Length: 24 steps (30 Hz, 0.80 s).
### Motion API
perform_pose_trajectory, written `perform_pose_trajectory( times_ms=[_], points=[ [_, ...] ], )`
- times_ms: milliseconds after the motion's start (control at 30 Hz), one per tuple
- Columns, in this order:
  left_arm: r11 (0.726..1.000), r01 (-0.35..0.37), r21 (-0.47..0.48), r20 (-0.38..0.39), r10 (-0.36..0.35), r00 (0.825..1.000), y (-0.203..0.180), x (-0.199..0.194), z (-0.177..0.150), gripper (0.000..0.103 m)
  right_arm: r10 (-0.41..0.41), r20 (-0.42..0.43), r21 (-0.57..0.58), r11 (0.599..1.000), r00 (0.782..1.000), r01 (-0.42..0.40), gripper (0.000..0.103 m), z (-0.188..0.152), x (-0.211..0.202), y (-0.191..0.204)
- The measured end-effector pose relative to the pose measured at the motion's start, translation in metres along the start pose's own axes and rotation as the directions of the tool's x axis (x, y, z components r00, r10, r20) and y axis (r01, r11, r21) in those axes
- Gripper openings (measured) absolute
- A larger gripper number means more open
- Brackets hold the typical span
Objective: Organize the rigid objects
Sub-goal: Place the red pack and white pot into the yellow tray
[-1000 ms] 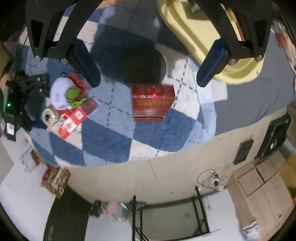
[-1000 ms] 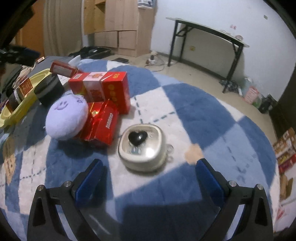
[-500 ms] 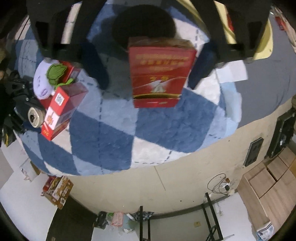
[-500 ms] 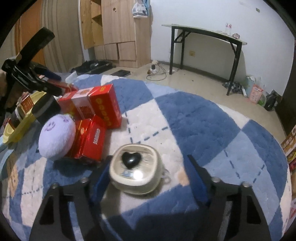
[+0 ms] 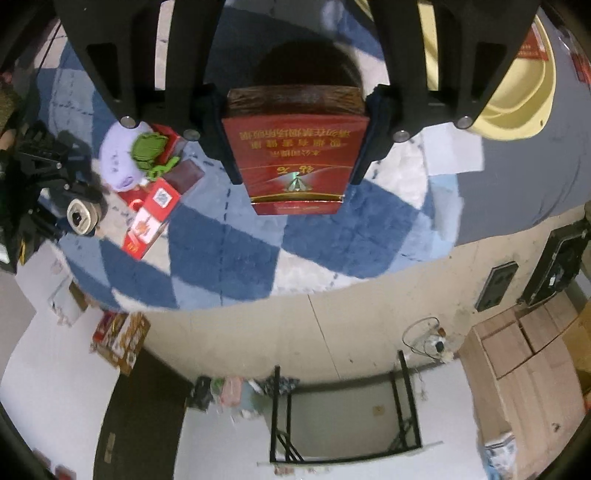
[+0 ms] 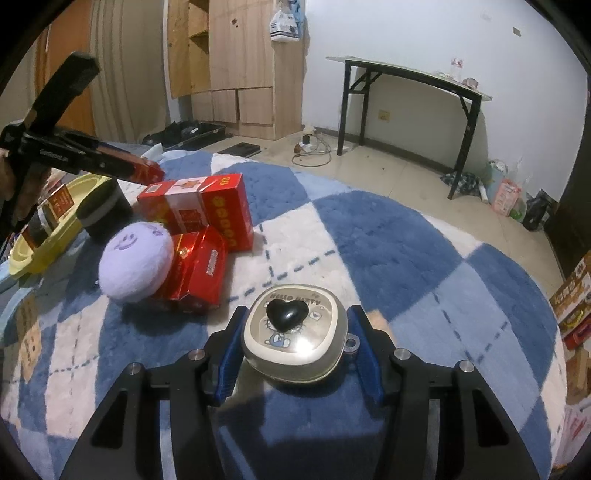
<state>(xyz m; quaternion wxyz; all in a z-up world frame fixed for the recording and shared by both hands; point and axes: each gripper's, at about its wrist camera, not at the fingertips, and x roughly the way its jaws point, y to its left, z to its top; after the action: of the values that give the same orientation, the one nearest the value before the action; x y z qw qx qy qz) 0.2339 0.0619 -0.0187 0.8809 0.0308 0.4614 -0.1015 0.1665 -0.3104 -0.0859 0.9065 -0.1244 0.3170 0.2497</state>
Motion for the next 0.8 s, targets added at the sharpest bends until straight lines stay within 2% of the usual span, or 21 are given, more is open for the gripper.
perform_pose_trajectory(
  times_ms=[200, 333, 400, 433, 500, 533, 633, 700, 800],
  points=[
    [0.991, -0.005, -0.131, 0.157, 0.026, 0.987, 0.026, -0.072, -0.015, 0.057, -0.007, 0.054, 0.035, 0.999, 0.998, 0.005, 0.053, 0.005, -0.033, 0.004],
    [0.98, -0.042, -0.195, 0.211, 0.083, 0.974, 0.063, -0.128, -0.038, 0.057, 0.017, 0.117, -0.004, 1.0, 0.993, -0.016, 0.053, 0.026, -0.063, 0.034],
    [0.965, -0.085, -0.246, 0.221, 0.141, 0.965, 0.092, -0.156, -0.058, 0.057, 0.049, 0.153, -0.055, 0.998, 0.987, -0.041, 0.053, 0.045, -0.077, 0.066],
    [0.959, -0.104, -0.262, 0.221, 0.165, 0.961, 0.102, -0.163, -0.066, 0.057, 0.068, 0.165, -0.076, 0.996, 0.984, -0.056, 0.053, 0.054, -0.082, 0.081],
    [0.933, -0.219, -0.287, 0.189, 0.279, 0.941, 0.126, -0.18, -0.091, 0.057, 0.118, 0.19, -0.097, 0.99, 0.975, -0.101, 0.053, 0.072, -0.09, 0.111],
    [0.925, -0.243, -0.292, 0.179, 0.303, 0.936, 0.131, -0.184, -0.099, 0.057, 0.145, 0.197, -0.106, 0.986, 0.969, -0.126, 0.053, 0.08, -0.091, 0.126],
    [0.895, -0.248, -0.372, 0.147, 0.321, 0.936, 0.16, -0.189, -0.131, 0.057, 0.233, 0.208, -0.128, 0.969, 0.95, -0.21, 0.053, 0.105, -0.088, 0.182],
    [0.867, -0.267, -0.421, 0.115, 0.343, 0.932, 0.18, -0.184, -0.15, 0.057, 0.304, 0.185, -0.128, 0.95, 0.934, -0.284, 0.053, 0.12, -0.072, 0.224],
    [0.855, -0.268, -0.443, 0.108, 0.348, 0.931, 0.195, -0.17, -0.167, 0.057, 0.344, 0.127, -0.162, 0.933, 0.93, -0.323, 0.053, 0.138, -0.042, 0.272]
  ],
)
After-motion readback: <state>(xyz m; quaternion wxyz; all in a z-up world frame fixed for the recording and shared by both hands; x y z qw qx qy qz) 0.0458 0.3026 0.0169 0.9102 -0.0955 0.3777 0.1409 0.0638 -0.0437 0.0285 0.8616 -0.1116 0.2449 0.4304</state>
